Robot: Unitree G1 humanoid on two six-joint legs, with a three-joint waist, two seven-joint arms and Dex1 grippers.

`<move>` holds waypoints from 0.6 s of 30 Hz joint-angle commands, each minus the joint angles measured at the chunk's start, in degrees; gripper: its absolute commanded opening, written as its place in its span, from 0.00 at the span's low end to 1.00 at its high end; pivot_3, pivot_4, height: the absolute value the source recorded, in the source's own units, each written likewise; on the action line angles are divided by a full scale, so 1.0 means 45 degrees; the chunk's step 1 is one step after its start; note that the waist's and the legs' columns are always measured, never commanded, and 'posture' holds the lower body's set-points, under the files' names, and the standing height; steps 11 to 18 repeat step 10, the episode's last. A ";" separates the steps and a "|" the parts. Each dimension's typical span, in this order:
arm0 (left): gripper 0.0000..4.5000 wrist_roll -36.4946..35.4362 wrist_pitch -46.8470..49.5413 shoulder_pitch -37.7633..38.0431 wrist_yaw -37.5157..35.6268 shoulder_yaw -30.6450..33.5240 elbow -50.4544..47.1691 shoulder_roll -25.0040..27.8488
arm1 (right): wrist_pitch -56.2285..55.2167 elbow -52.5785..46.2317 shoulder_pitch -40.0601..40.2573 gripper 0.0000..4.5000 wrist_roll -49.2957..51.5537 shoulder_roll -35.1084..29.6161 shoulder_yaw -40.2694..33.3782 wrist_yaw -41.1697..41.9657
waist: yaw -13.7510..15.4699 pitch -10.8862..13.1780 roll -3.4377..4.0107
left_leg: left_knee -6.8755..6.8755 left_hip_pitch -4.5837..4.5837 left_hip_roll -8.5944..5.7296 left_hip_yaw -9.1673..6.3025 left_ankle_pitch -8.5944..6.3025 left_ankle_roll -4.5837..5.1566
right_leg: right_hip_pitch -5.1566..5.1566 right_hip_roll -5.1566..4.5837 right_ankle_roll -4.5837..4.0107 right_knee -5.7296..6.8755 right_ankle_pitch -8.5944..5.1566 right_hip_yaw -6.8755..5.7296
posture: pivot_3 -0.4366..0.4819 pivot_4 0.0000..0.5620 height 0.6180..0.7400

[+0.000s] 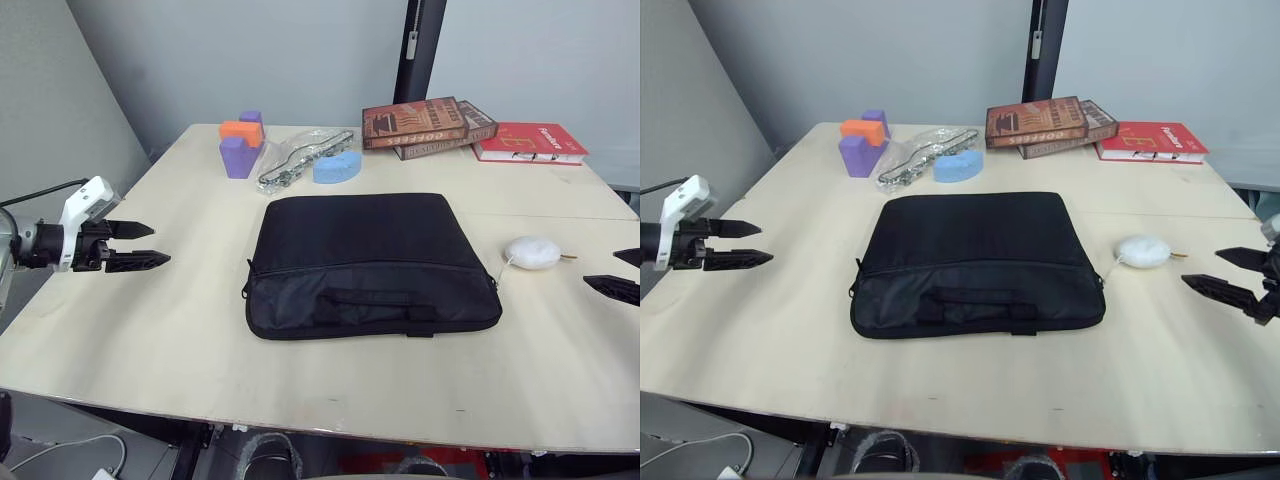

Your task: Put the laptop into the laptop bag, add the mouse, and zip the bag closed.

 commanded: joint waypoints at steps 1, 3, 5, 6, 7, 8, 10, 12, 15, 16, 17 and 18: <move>0.99 -0.0399 0.0411 0.0008 0.0018 0.0753 -0.0422 0.0455 | -0.0245 0.0078 -0.0215 1.00 0.0011 -0.0369 -0.0400 0.0004 | 0.0006 0.0001 -0.0003 | 0.0009 0.0000 0.0000 0.0000 0.0000 0.0001 | 0.0000 0.0000 -0.0001 0.0007 0.0000 0.0001 | 0.48 0.27 1.00; 0.99 -0.0342 0.0361 0.0112 0.0104 0.0790 -0.0402 0.0431 | -0.0263 0.0137 -0.0302 1.00 -0.0007 -0.0379 -0.0318 -0.0021 | 0.0003 0.0001 -0.0003 | 0.0020 0.0002 0.0000 -0.0001 0.0000 0.0002 | 0.0001 -0.0002 -0.0002 0.0019 0.0000 0.0002 | 0.48 0.27 1.00; 0.99 -0.0347 0.0330 0.0226 0.0165 0.0842 -0.0409 0.0434 | -0.0250 0.0111 -0.0321 1.00 -0.0016 -0.0350 -0.0265 -0.0026 | -0.0004 0.0001 -0.0003 | 0.0027 0.0005 0.0000 -0.0001 0.0000 0.0003 | 0.0001 -0.0003 -0.0002 0.0032 0.0000 0.0005 | 0.48 0.27 1.00; 0.99 -0.0385 0.0346 0.0282 0.0172 0.0885 -0.0434 0.0447 | -0.0238 0.0099 -0.0328 1.00 -0.0015 -0.0341 -0.0253 -0.0024 | -0.0005 0.0001 -0.0003 | 0.0030 0.0006 0.0001 -0.0002 0.0000 0.0003 | 0.0001 -0.0002 -0.0002 0.0035 -0.0001 0.0004 | 0.48 0.27 1.00; 0.99 -0.0407 0.0340 0.0328 0.0175 0.0915 -0.0451 0.0463 | -0.0232 0.0099 -0.0344 1.00 -0.0010 -0.0338 -0.0235 -0.0026 | -0.0006 0.0002 -0.0004 | 0.0031 0.0005 0.0001 -0.0002 0.0000 0.0004 | 0.0001 -0.0002 -0.0002 0.0035 -0.0001 0.0004 | 0.48 0.27 1.00; 0.99 -0.0427 0.0343 0.0357 0.0172 0.0933 -0.0455 0.0477 | -0.0239 0.0100 -0.0351 1.00 -0.0011 -0.0337 -0.0218 -0.0023 | -0.0009 0.0002 -0.0005 | 0.0033 0.0005 0.0001 -0.0003 0.0000 0.0004 | 0.0001 -0.0002 -0.0002 0.0035 -0.0001 0.0004 | 0.48 0.27 1.00; 0.99 -0.0512 0.0478 0.0349 0.0136 0.0954 -0.0434 0.0489 | -0.0274 0.0119 -0.0383 1.00 -0.0028 -0.0345 -0.0171 -0.0032 | -0.0010 0.0003 -0.0006 | 0.0038 0.0004 0.0001 -0.0003 0.0000 0.0005 | 0.0001 -0.0003 -0.0002 0.0036 -0.0001 0.0004 | 0.48 0.27 1.00; 0.99 -0.0512 0.0478 0.0349 0.0136 0.0954 -0.0434 0.0489 | -0.0274 0.0119 -0.0383 1.00 -0.0028 -0.0345 -0.0171 -0.0032 | -0.0010 0.0003 -0.0006 | 0.0038 0.0004 0.0001 -0.0003 0.0000 0.0005 | 0.0001 -0.0003 -0.0002 0.0036 -0.0001 0.0004 | 0.48 0.27 1.00; 0.99 -0.0512 0.0478 0.0349 0.0136 0.0954 -0.0434 0.0489 | -0.0274 0.0119 -0.0383 1.00 -0.0028 -0.0345 -0.0171 -0.0032 | -0.0010 0.0003 -0.0006 | 0.0038 0.0004 0.0001 -0.0003 0.0000 0.0005 | 0.0001 -0.0003 -0.0002 0.0036 -0.0001 0.0004 | 0.48 0.27 1.00; 0.99 -0.0512 0.0478 0.0349 0.0136 0.0954 -0.0434 0.0489 | -0.0274 0.0119 -0.0383 1.00 -0.0028 -0.0345 -0.0171 -0.0032 | -0.0010 0.0003 -0.0006 | 0.0038 0.0004 0.0001 -0.0003 0.0000 0.0005 | 0.0001 -0.0003 -0.0002 0.0036 -0.0001 0.0004 | 0.48 0.27 1.00; 0.99 -0.0512 0.0478 0.0349 0.0136 0.0954 -0.0434 0.0489 | -0.0274 0.0119 -0.0383 1.00 -0.0028 -0.0345 -0.0171 -0.0032 | -0.0010 0.0003 -0.0006 | 0.0038 0.0004 0.0001 -0.0003 0.0000 0.0005 | 0.0001 -0.0003 -0.0002 0.0036 -0.0001 0.0004 | 0.48 0.27 1.00; 0.99 -0.0512 0.0478 0.0349 0.0136 0.0954 -0.0434 0.0489 | -0.0274 0.0119 -0.0383 1.00 -0.0028 -0.0345 -0.0171 -0.0032 | -0.0010 0.0003 -0.0006 | 0.0038 0.0004 0.0001 -0.0003 0.0000 0.0005 | 0.0001 -0.0003 -0.0002 0.0036 -0.0001 0.0004 | 0.48 0.27 1.00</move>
